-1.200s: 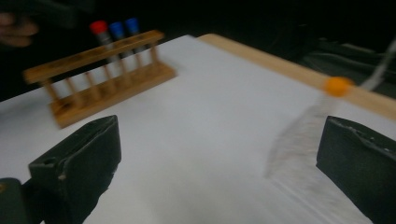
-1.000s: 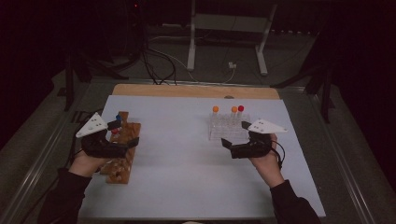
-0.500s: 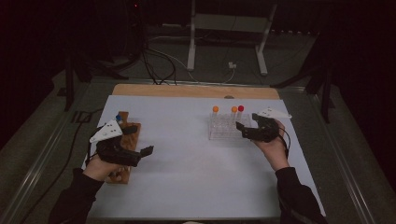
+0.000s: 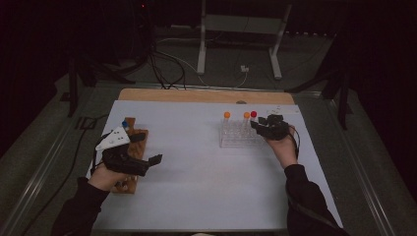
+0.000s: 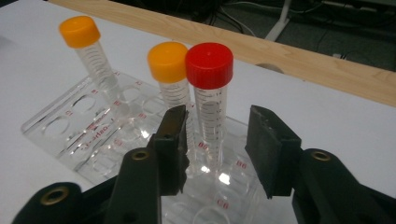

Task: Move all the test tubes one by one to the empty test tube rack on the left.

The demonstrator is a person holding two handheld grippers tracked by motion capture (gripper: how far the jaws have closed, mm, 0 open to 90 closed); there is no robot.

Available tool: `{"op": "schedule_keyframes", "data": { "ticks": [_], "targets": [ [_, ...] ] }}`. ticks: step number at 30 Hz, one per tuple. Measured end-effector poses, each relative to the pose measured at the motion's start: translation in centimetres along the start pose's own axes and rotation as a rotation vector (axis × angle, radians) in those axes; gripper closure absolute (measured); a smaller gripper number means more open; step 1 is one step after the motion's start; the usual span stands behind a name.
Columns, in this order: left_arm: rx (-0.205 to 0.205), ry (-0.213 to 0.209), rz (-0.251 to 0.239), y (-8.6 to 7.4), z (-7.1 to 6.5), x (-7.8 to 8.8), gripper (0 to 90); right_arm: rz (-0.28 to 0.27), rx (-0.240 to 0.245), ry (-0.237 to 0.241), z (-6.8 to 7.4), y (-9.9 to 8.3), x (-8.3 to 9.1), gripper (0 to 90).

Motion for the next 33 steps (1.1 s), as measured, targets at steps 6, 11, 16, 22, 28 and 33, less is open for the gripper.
{"op": "schedule_keyframes", "data": {
  "ticks": [6,11,16,22,28,33],
  "targets": [
    [0.004,0.002,0.000,-0.1,0.1,0.1,2.6,0.023,0.024,0.016,0.2,0.0,-0.9,70.4],
    [0.004,0.009,0.004,-0.1,0.1,0.1,2.6,0.036,0.031,0.017,0.2,-0.1,-1.1,74.0],
    [0.007,0.006,0.004,-0.1,0.2,0.0,2.6,0.032,0.031,0.008,0.2,0.1,-1.0,75.1],
    [0.010,0.003,0.007,-0.2,0.1,-0.1,2.7,-0.018,0.034,0.001,0.0,1.3,0.5,75.3],
    [0.008,0.001,0.008,-0.1,0.0,0.0,2.7,-0.072,0.061,-0.020,0.1,2.6,2.5,75.3],
    [0.005,-0.008,0.013,0.0,-0.2,-0.2,2.7,-0.107,0.084,-0.029,0.4,3.2,4.2,75.3]
  ]
}}
Point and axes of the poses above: each handheld gripper's, and its own axes: x roughly backward along the jaws, y roughly out of its top, z roughly to its left, the point moved 5 cm from there along -x, roughly forward along the jaws, and after that the axes turned 10 degrees about -y, right-handed, at the moved point
